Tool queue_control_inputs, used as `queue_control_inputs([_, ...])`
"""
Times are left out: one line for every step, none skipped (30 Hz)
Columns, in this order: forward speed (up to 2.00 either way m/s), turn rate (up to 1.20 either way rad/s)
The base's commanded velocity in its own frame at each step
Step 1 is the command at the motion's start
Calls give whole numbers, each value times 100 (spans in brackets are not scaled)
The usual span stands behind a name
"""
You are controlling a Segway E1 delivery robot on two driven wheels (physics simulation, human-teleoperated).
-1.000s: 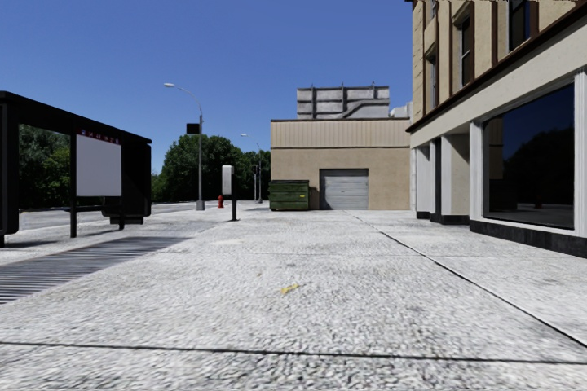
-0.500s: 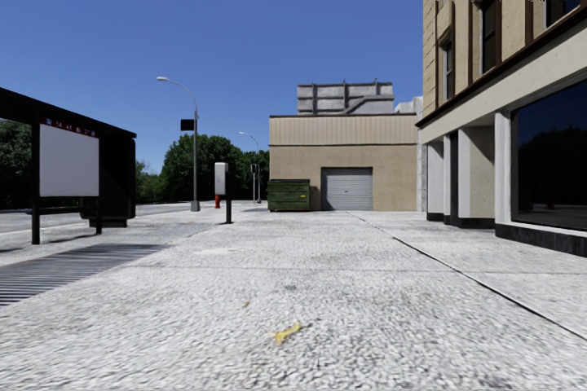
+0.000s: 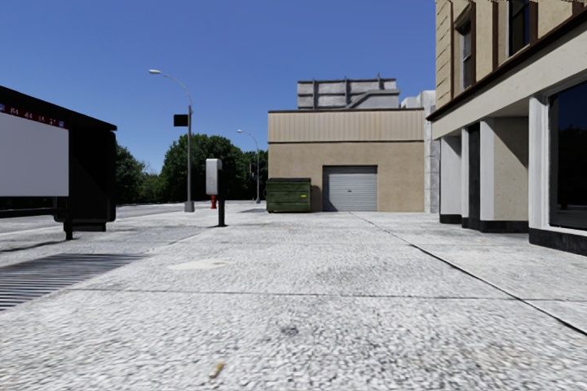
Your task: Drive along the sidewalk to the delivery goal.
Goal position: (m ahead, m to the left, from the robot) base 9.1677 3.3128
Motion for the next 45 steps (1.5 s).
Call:
queue_control_inputs([172,2])
queue_control_inputs([172,20])
queue_control_inputs([172,37])
queue_control_inputs([172,49])
queue_control_inputs([172,52])
queue_control_inputs([172,54])
queue_control_inputs([172,54])
queue_control_inputs([172,54])
queue_control_inputs([172,54])
queue_control_inputs([172,54])
queue_control_inputs([172,54])
queue_control_inputs([172,46])
queue_control_inputs([172,25])
queue_control_inputs([172,16])
queue_control_inputs([172,9])
queue_control_inputs([172,2])
queue_control_inputs([172,2])
queue_control_inputs([172,0])
queue_control_inputs([172,0])
queue_control_inputs([172,0])
queue_control_inputs([172,0])
queue_control_inputs([172,0])
queue_control_inputs([172,0])
queue_control_inputs([172,0])
queue_control_inputs([172,0])
queue_control_inputs([172,0])
queue_control_inputs([172,0])
queue_control_inputs([172,0])
queue_control_inputs([172,0])
queue_control_inputs([172,0])
queue_control_inputs([172,0])
queue_control_inputs([172,0])
queue_control_inputs([172,0])
queue_control_inputs([172,0])
queue_control_inputs([172,0])
queue_control_inputs([172,0])
queue_control_inputs([172,0])
queue_control_inputs([172,0])
queue_control_inputs([172,0])
queue_control_inputs([172,0])
queue_control_inputs([172,0])
queue_control_inputs([172,0])
queue_control_inputs([172,0])
queue_control_inputs([172,0])
queue_control_inputs([172,0])
